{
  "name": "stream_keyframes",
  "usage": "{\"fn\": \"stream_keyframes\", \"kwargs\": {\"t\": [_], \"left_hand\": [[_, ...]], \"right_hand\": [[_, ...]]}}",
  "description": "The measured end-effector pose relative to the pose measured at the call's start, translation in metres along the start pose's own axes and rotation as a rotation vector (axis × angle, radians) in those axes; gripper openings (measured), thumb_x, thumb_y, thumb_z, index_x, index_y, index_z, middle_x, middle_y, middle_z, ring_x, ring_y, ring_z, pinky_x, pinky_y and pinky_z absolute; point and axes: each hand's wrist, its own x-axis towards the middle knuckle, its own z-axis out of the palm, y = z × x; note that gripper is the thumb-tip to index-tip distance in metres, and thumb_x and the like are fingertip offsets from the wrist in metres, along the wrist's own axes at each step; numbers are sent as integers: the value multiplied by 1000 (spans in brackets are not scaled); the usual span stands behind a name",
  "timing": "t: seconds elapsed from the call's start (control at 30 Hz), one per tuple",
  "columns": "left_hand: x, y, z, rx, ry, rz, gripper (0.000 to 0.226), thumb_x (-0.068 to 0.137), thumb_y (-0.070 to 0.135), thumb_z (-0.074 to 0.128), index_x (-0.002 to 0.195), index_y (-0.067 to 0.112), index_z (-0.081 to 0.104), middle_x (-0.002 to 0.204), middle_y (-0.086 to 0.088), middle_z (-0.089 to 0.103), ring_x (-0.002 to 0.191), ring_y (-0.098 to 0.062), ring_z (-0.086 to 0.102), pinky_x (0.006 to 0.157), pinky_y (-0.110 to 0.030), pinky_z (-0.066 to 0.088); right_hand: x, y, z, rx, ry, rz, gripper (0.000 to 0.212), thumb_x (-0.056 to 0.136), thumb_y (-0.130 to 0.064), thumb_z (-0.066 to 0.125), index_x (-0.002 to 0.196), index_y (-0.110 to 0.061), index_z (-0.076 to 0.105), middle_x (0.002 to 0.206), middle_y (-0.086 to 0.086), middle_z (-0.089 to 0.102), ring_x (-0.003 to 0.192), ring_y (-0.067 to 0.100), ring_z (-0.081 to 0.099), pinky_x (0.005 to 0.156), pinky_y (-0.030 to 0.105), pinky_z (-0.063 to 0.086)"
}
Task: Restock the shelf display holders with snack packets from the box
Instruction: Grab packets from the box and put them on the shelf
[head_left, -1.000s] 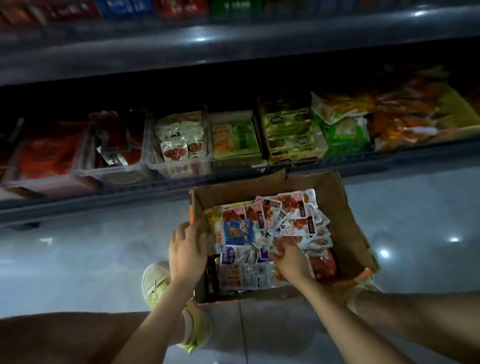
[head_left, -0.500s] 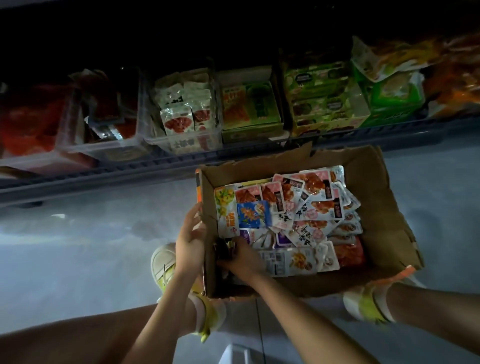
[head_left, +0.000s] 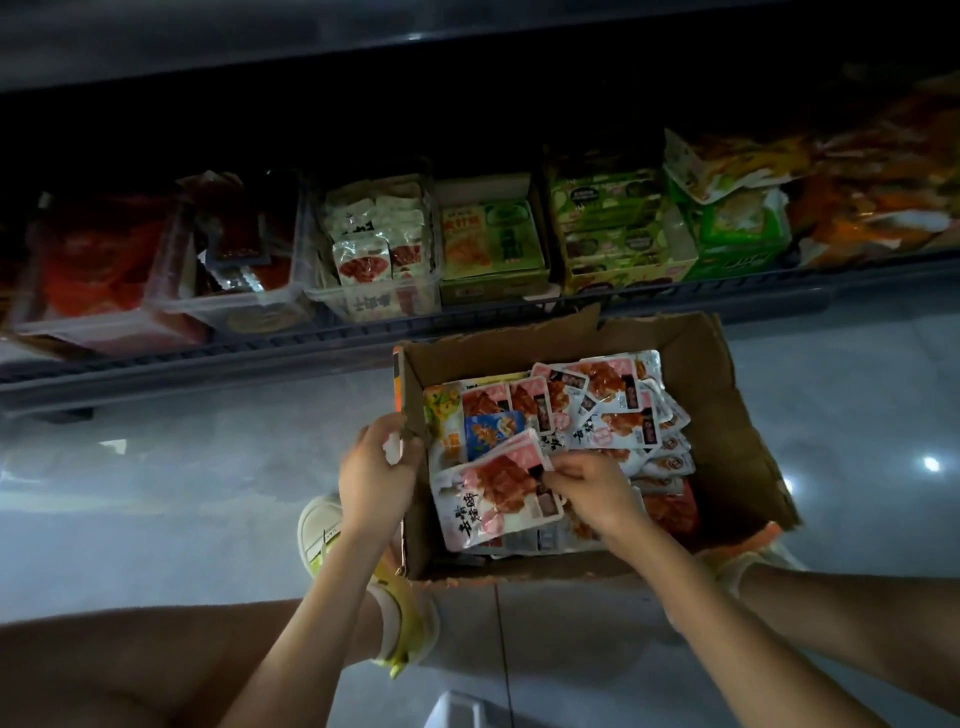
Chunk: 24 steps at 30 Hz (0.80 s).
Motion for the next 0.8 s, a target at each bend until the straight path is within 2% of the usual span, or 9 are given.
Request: {"fn": "stream_keyframes", "kwargs": {"t": [0.07, 0.13, 0.2, 0.27, 0.33, 0.47, 0.57, 0.7, 0.8], "left_hand": [[-7, 15, -2, 23, -172, 67, 28, 87, 30, 66, 113, 29, 59, 113, 9, 57, 105, -14, 54, 85, -28, 43], [-14, 32, -5, -28, -428, 79, 36, 80, 40, 71, 113, 32, 60, 112, 11, 62, 104, -11, 59, 90, -30, 48], [-23, 47, -8, -143, -671, 47, 32, 77, 36, 72, 107, 28, 63, 106, 8, 69, 99, -11, 65, 88, -29, 53], [-32, 55, -11, -146, -798, 67, 23, 80, 21, 73, 101, 20, 65, 94, 5, 73, 86, -12, 70, 75, -23, 56], [-40, 59, -12, -140, -786, 102, 20, 79, 14, 74, 98, 14, 66, 92, -1, 74, 82, -17, 71, 72, -25, 57], [-50, 68, -14, -301, -625, 51, 20, 75, 13, 77, 92, 13, 67, 89, -5, 75, 81, -22, 72, 76, -35, 58], [-59, 77, -23, -392, -552, 14, 23, 74, 13, 78, 93, 13, 65, 88, -7, 75, 80, -25, 72, 78, -41, 58], [-66, 97, -55, -400, -613, 29, 30, 72, 17, 76, 98, 10, 62, 88, -6, 75, 80, -21, 72, 68, -28, 57], [-60, 118, -91, -436, -575, 87, 46, 67, 30, 73, 106, 9, 63, 98, -8, 73, 88, -19, 70, 74, -26, 56]], "right_hand": [[-12, -14, -23, 65, -107, -29, 22, 89, -3, 61, 87, -24, 69, 85, -9, 72, 81, 7, 69, 78, 22, 54], [-21, -26, -40, 56, -171, -75, 23, 88, -1, 62, 88, -22, 70, 85, -7, 74, 82, 9, 70, 75, 19, 54], [-27, -33, -50, 35, -187, -100, 22, 88, -1, 62, 90, -22, 70, 88, -3, 74, 85, 13, 70, 80, 23, 54], [-32, -40, -54, 75, -177, -120, 23, 87, 0, 62, 91, -21, 69, 88, -2, 73, 85, 14, 69, 84, 27, 54], [-37, -47, -55, 149, -138, -151, 28, 86, 3, 62, 95, -23, 67, 87, -2, 73, 82, 13, 70, 80, 28, 56], [-48, -60, -56, 340, -47, -193, 34, 82, 0, 68, 102, -27, 62, 86, -1, 73, 80, 15, 71, 68, 26, 56], [-59, -72, -50, 421, 12, -177, 33, 78, 1, 71, 101, -21, 63, 85, 0, 73, 80, 18, 70, 73, 35, 57], [-73, -109, -44, 371, 68, -204, 25, 76, 7, 71, 86, -15, 67, 78, 1, 72, 73, 16, 68, 70, 31, 57], [-81, -151, -47, 265, -10, -242, 27, 71, 10, 74, 88, -11, 68, 82, 5, 71, 75, 18, 68, 73, 33, 57]]}}
